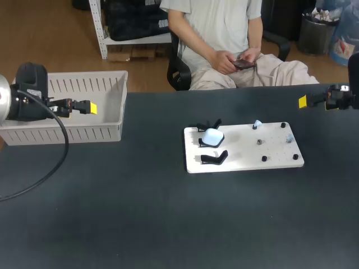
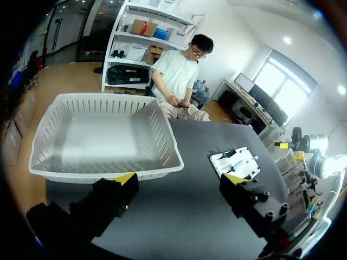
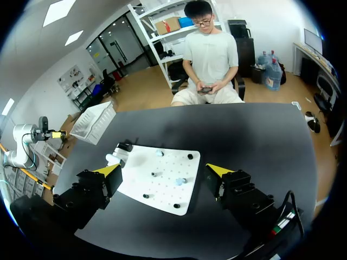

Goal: Pick up each earbud case from the left stands, insert the matching earbuds, close the lid, and place the case in the box.

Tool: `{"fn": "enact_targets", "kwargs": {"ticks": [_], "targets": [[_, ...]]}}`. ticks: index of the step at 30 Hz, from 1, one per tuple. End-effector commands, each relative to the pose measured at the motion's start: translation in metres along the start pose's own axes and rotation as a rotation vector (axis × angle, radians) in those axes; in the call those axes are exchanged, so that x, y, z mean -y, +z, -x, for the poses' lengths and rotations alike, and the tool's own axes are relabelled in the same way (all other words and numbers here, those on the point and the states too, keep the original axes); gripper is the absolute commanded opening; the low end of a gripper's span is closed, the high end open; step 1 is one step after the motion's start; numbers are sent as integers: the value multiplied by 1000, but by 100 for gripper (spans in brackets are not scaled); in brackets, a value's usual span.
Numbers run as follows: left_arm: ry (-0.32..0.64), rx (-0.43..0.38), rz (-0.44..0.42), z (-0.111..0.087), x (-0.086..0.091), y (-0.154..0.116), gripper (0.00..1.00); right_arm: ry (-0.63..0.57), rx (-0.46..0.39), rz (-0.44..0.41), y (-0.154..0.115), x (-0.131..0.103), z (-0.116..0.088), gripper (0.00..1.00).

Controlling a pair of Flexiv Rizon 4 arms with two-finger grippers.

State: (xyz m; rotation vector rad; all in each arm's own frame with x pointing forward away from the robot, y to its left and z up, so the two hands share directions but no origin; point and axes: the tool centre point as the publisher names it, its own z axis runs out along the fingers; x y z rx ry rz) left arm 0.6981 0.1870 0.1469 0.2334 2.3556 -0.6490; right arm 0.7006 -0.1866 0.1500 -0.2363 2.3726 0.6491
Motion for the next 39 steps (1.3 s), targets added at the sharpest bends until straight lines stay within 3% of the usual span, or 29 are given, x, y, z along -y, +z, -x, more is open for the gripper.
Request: {"fn": "enact_targets", "kwargs": {"ticks": [1,29,34,39], "targets": [[-2,-10,10,2,2,0,100,-1,0,0,0,0,0,100],[-2,-10,10,2,2,0,100,-1,0,0,0,0,0,100],[64,-11,-56,3,13,2,100,-1,0,0,0,0,0,100],[216,-5,-134,8,27,9,100,-1,0,0,0,0,0,100]]}}
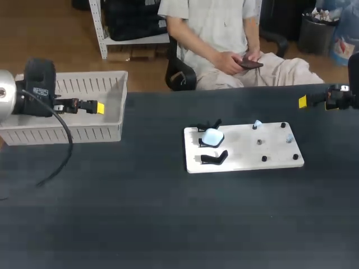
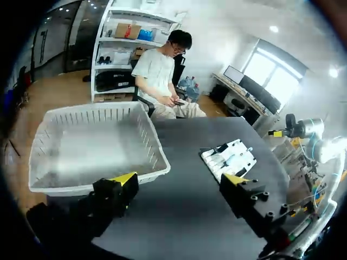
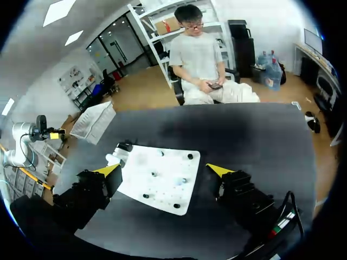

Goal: Pick up each earbud case from the left stands, insert the matching earbuds, close the lid, and place the case in the box.

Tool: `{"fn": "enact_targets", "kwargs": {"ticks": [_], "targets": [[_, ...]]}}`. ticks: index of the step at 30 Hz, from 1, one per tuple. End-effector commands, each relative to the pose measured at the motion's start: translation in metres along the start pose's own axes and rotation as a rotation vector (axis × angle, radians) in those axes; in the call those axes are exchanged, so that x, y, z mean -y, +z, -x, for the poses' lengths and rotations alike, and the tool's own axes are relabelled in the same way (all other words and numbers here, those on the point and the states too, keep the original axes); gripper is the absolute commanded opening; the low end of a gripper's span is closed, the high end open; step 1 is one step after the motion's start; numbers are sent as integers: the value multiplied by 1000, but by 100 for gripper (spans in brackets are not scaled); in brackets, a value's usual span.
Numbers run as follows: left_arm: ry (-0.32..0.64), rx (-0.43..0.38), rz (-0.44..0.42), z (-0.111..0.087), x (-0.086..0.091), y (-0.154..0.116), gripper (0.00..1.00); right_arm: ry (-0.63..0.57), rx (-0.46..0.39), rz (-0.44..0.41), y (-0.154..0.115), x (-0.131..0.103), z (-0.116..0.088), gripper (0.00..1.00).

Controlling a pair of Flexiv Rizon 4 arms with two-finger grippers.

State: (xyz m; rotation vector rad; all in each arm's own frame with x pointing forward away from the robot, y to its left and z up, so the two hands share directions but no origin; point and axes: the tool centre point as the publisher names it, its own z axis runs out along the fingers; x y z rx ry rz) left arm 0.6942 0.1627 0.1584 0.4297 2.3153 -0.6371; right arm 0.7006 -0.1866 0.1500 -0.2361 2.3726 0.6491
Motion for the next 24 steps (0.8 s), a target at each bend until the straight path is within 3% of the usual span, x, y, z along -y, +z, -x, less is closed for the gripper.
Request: {"fn": "enact_targets", "kwargs": {"ticks": [1,12,24], "targets": [[106,10,-107,4,3,8,100,-1,0,0,0,0,0,100],[535,-38,-263,14,49,40,100,-1,0,0,0,0,0,100],[748,-98,-428,7,94,90,100,-1,0,0,0,0,0,100]]}}
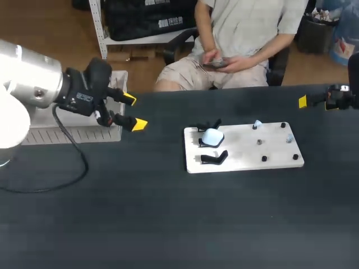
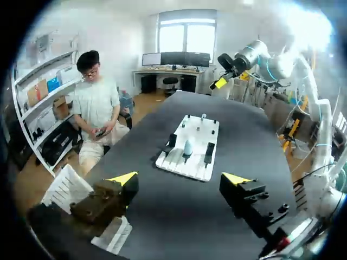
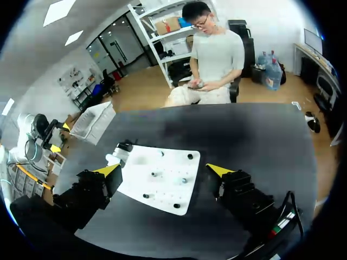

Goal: Pick up each earbud case from the left stands, insert the matching earbuds, close the lid, and place the case in the box.

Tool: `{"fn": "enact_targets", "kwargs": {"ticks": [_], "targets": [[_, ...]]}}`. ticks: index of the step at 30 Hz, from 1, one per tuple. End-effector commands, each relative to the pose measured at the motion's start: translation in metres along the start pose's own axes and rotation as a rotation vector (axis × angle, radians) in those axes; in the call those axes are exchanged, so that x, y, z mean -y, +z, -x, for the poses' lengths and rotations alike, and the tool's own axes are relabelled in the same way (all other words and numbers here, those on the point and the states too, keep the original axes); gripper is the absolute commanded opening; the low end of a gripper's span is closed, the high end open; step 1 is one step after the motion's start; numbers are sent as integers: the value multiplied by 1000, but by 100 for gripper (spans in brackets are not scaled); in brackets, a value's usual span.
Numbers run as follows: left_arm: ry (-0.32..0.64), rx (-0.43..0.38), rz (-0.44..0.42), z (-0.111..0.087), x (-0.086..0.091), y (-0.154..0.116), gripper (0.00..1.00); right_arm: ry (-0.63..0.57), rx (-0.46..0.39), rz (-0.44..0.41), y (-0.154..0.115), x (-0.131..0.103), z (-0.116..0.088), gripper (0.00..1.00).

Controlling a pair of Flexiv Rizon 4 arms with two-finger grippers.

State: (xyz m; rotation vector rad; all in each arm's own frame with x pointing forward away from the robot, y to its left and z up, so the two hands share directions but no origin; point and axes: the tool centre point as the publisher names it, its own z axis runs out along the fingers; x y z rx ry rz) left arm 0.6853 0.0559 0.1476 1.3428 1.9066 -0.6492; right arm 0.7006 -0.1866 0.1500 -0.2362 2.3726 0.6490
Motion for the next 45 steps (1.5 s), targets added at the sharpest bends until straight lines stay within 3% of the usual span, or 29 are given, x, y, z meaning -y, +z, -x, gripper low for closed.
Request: {"fn": "enact_targets", "kwargs": {"ticks": [1,16,26,31,32,34,35,41,45], "targets": [[51,-21,-111,7,-9,31,100,-1,0,0,0,0,0,100],[119,-31,-262,8,5,108,100,-1,0,0,0,0,0,100],[122,18,-308,8,11,147,100,-1,0,0,0,0,0,100],[116,36,-317,8,11,158,90,-1,0,0,0,0,0,100],[114,41,-315,8,10,160,85,-1,0,0,0,0,0,100],[111,51,-308,7,10,163,62,-1,0,0,0,0,0,100],[109,53,-310,6,10,165,58,-1,0,0,0,0,0,100],[112,84,-309,5,10,171,60,-1,0,0,0,0,0,100],[110,104,-307,5,11,174,69,-1,0,0,0,0,0,100]]}}
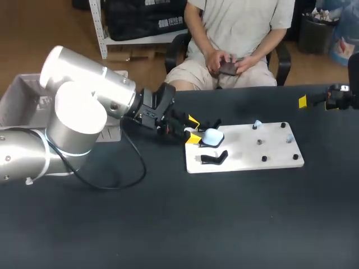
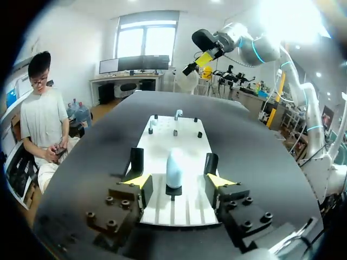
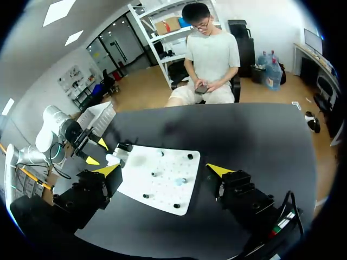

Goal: Pick up each earbud case from the left stands, insert the matching earbuds, close the lid, and place the case in the box.

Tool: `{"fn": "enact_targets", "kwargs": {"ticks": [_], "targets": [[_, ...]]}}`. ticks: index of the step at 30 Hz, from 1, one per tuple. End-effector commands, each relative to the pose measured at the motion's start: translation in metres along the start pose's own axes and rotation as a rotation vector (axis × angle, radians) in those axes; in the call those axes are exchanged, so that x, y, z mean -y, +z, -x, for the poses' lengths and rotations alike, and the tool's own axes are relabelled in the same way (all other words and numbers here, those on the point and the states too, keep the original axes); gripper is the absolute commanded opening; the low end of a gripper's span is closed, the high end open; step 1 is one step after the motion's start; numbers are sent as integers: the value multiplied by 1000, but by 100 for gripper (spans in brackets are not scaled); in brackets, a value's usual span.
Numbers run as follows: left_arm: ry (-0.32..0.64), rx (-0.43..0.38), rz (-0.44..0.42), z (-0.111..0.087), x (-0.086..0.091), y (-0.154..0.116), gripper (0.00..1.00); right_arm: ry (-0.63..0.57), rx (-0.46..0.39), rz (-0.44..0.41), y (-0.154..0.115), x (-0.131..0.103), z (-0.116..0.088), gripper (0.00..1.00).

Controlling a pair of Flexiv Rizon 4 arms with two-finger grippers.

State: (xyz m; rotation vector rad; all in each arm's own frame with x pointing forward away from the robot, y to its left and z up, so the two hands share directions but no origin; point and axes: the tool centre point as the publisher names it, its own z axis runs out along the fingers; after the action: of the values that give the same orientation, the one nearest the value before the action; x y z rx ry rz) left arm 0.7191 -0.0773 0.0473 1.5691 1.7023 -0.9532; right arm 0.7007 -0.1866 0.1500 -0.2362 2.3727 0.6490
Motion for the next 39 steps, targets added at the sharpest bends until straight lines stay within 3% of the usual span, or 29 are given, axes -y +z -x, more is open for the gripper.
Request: {"fn": "enact_targets", "kwargs": {"ticks": [1,10,20,24,30,33,34,37,39], "targets": [[-1,23,-6,-3,-2,4,70,-1,0,0,0,0,0,100],[4,50,-11,-5,-2,12,58,-1,0,0,0,0,0,100],[16,62,-19,-9,-2,25,58,-1,0,0,0,0,0,100],[10,73,-28,-9,-3,29,50,-1,0,0,0,0,0,100],[13,85,-34,-6,-5,33,49,-1,0,0,0,0,0,100],[13,87,-33,-6,-7,36,55,-1,0,0,0,0,0,100],[13,88,-32,-7,-7,37,51,-1,0,0,0,0,0,100],[10,90,-28,-7,-8,38,50,-1,0,0,0,0,0,100],[8,90,-28,-7,-9,38,53,-1,0,0,0,0,0,100]]}}
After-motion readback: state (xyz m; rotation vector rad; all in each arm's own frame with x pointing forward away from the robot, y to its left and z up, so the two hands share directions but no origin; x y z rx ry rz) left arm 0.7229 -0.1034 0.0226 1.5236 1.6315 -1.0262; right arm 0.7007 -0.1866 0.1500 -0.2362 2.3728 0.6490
